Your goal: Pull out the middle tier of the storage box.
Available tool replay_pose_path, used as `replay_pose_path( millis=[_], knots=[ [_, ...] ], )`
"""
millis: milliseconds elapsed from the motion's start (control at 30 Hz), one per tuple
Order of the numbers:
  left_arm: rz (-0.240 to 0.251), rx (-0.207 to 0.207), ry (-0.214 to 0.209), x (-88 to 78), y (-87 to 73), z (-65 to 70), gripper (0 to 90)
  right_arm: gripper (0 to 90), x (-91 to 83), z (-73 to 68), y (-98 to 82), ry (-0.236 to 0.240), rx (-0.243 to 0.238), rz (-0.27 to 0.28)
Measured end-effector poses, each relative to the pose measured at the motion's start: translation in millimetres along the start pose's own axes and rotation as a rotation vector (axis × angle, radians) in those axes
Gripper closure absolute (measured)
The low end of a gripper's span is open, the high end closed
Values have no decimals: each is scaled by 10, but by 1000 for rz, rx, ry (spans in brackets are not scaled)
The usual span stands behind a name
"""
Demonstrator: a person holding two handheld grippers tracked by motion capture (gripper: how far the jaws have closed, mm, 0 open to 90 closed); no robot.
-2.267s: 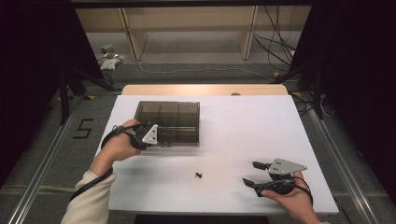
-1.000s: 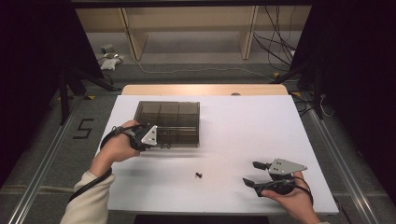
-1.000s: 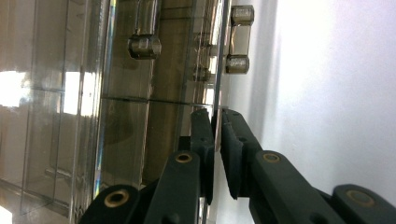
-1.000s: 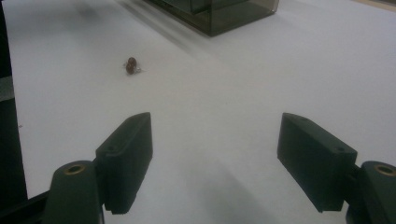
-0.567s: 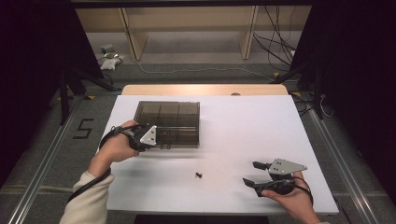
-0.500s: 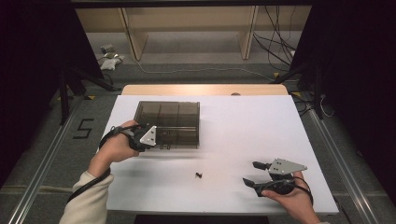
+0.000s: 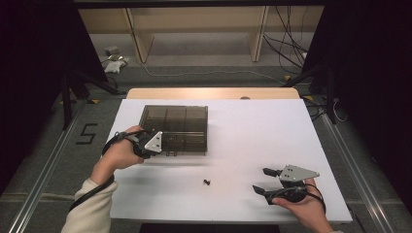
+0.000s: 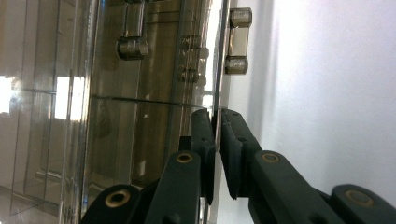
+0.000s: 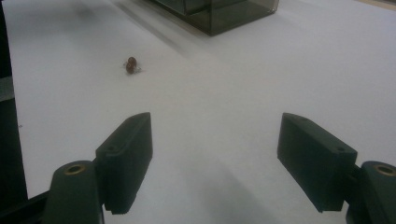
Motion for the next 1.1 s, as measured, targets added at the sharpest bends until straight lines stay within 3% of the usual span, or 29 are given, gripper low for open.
replay_pose_path(
  millis=[1100],
  knots=[
    [9, -2, -5, -12, -3, 31, 841, 275, -1, -1, 1, 2, -1, 0]
  ],
)
Point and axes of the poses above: each handheld gripper's, and its own axes: x roughly forward along the jaws, y roughly out of its top, z roughly to its right, the point moved 6 cm from there along x, roughly forward along the jaws, and after that the axes turned 4 degrees about -z, right-handed, at the moved point
